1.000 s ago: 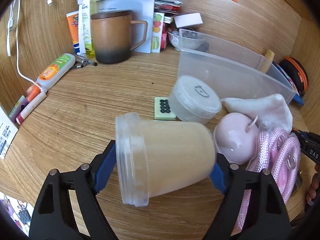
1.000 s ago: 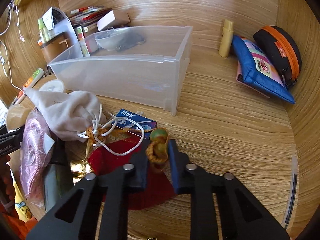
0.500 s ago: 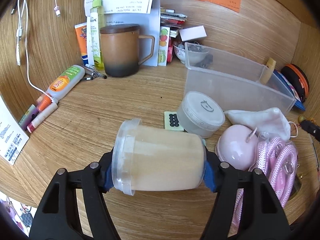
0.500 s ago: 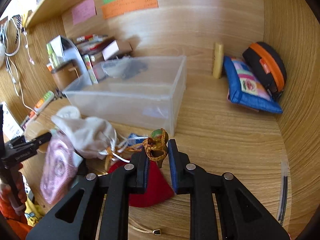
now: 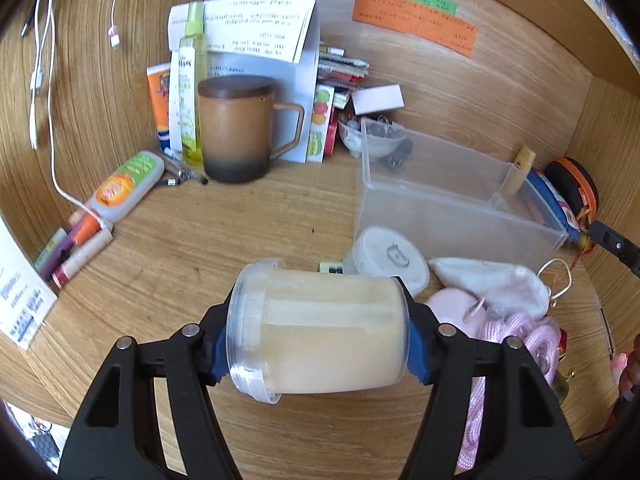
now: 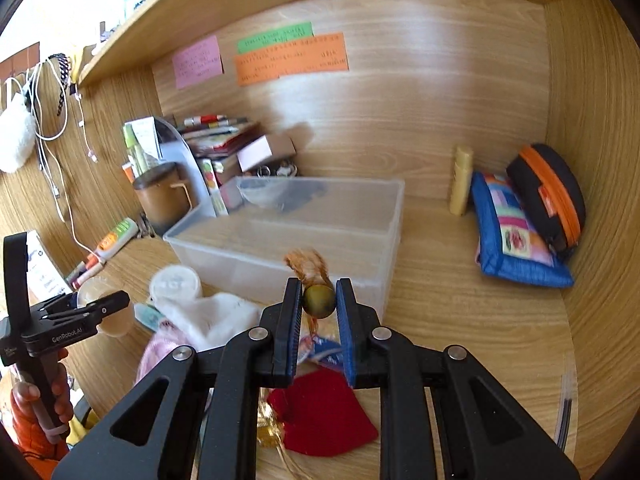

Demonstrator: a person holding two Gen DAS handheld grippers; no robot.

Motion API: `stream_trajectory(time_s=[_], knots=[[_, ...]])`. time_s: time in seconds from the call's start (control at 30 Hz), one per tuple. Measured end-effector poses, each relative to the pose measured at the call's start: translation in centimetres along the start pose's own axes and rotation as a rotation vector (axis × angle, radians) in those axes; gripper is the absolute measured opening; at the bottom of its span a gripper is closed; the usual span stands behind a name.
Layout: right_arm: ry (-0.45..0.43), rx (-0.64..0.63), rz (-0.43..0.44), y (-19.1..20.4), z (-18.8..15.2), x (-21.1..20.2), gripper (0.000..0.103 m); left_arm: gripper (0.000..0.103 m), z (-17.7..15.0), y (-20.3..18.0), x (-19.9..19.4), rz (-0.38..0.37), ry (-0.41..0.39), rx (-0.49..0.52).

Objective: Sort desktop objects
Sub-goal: 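Carry the cup and bell over the clear bin and open both tools to drop them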

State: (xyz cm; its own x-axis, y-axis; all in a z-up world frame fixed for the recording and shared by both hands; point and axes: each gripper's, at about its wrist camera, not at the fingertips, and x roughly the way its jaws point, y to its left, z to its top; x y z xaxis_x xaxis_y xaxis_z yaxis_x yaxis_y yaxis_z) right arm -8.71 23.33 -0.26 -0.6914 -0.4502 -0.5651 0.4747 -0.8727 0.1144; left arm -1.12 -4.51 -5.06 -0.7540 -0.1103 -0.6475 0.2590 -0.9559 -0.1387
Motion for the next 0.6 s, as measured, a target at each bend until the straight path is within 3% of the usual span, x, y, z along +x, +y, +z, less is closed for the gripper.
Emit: stream_trajectory(time_s=[0.23, 0.6], knots=[[-0.033, -0.01, -0.013, 0.0, 1.8, 0.0, 0.015, 0.066, 2.8, -0.2, -0.5, -0.007, -0.04, 0.037], [-0.041, -0.028, -0.025, -0.1, 4.1, 1.7, 0.015, 0.066, 7.9, -1.9, 0.0, -0.095, -0.07, 0.098]])
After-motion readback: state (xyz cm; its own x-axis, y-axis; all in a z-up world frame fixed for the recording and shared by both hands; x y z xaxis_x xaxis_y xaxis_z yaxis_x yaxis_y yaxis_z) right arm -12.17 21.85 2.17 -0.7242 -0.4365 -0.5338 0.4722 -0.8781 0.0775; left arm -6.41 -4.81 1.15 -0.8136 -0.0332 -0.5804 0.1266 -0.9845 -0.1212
